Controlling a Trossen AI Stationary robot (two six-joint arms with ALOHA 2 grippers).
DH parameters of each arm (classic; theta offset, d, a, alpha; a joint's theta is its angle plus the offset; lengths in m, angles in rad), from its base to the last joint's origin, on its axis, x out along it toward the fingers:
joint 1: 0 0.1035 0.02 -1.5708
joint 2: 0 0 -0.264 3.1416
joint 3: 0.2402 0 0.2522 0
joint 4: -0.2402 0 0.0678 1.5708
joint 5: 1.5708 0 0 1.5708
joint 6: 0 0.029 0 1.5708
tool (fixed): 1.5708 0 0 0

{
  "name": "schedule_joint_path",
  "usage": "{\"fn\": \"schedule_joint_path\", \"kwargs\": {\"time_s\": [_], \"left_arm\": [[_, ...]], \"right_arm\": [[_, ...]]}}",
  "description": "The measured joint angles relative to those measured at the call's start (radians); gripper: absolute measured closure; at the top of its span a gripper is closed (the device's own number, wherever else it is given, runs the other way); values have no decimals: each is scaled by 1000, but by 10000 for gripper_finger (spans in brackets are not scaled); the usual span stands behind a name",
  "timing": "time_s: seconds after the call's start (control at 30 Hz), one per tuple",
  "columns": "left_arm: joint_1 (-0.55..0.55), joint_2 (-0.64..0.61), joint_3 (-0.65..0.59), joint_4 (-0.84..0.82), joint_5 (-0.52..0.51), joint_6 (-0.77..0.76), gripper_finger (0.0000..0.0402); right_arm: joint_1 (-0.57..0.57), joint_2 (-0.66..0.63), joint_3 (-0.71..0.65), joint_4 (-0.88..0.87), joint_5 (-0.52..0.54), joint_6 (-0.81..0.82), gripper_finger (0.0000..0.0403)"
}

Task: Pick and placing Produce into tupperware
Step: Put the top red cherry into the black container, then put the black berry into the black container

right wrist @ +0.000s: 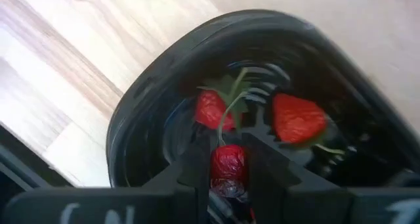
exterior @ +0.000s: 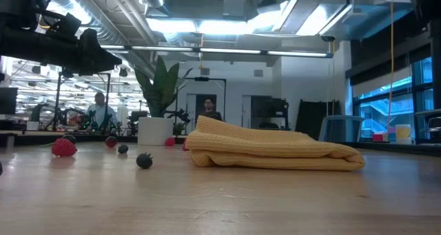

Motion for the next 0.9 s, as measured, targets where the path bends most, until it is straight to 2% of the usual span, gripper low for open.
{"fn": "schedule_joint_path", "kwargs": {"time_s": [0.57,0.8,0.9], "left_arm": [[0,0,0,0,0,-3,186],[0,0,0,0,0,-2,186],[0,0,0,0,0,-2,186]], "right_arm": [[0,0,-28,10,-28,0,315],[0,0,-28,8,-31,0,247],[-1,0,-28,3,-73,-1,220]]}}
